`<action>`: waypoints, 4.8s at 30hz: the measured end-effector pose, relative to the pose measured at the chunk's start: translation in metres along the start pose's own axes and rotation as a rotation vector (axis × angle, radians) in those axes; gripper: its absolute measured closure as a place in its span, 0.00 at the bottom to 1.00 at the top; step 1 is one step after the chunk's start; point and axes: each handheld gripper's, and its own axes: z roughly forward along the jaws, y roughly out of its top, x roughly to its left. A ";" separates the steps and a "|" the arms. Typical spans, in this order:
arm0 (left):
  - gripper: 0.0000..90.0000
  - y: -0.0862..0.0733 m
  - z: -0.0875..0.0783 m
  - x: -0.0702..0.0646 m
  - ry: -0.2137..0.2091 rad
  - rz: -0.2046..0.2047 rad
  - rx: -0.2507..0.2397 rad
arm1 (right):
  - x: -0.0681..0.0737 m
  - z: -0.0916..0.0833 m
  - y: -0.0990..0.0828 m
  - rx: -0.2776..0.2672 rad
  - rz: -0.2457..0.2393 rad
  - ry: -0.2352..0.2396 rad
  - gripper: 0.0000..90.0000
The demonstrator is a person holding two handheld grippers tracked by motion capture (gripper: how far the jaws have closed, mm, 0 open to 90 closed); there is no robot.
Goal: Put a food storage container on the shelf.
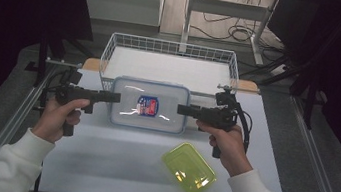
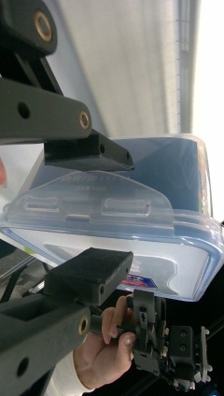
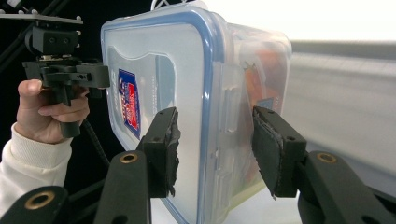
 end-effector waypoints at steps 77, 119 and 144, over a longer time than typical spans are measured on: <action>0.51 0.128 0.080 0.064 -0.013 -0.254 0.000 | -0.086 0.017 0.122 0.000 0.340 -0.054 0.52; 0.28 0.033 0.036 0.005 0.081 0.219 -0.072 | -0.031 0.016 0.044 0.001 -0.316 -0.205 0.84; 0.27 0.011 0.035 0.011 0.062 0.209 -0.044 | -0.027 0.030 0.037 -0.018 -0.359 -0.245 0.68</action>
